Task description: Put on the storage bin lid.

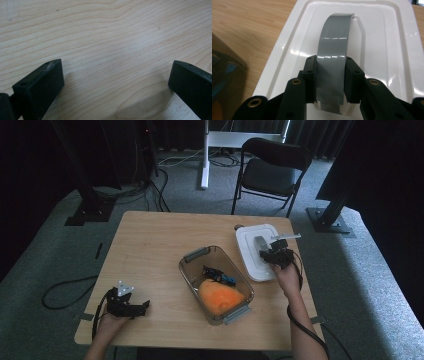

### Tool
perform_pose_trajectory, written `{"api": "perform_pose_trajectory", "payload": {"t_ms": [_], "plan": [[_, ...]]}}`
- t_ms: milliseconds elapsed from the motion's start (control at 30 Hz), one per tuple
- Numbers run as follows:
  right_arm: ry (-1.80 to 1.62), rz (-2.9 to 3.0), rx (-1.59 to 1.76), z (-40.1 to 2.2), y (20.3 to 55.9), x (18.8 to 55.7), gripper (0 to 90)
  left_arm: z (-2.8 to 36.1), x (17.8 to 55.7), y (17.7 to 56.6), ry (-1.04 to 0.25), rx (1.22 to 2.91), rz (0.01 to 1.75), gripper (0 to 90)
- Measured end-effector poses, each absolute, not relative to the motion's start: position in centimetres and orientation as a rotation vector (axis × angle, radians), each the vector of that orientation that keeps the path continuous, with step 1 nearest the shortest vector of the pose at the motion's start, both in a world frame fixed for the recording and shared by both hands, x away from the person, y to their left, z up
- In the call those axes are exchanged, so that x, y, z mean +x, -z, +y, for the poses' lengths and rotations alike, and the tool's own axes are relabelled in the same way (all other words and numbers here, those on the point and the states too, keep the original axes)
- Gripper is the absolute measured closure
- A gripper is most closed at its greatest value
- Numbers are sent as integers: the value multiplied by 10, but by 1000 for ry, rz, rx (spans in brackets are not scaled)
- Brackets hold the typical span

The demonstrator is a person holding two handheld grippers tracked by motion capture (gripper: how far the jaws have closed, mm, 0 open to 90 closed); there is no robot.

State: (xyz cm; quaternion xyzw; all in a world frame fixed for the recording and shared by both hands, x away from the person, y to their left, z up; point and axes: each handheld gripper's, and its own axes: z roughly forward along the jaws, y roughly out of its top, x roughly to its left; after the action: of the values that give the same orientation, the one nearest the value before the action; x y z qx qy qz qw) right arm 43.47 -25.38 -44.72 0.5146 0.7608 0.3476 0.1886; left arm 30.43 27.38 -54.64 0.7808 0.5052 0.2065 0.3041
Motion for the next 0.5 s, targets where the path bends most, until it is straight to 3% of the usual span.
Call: {"api": "perform_pose_trajectory", "payload": {"t_ms": [500], "plan": [[-1004,2116,1415,-256,424,421,674,274,304,546,-547,2069,1338,5]]}}
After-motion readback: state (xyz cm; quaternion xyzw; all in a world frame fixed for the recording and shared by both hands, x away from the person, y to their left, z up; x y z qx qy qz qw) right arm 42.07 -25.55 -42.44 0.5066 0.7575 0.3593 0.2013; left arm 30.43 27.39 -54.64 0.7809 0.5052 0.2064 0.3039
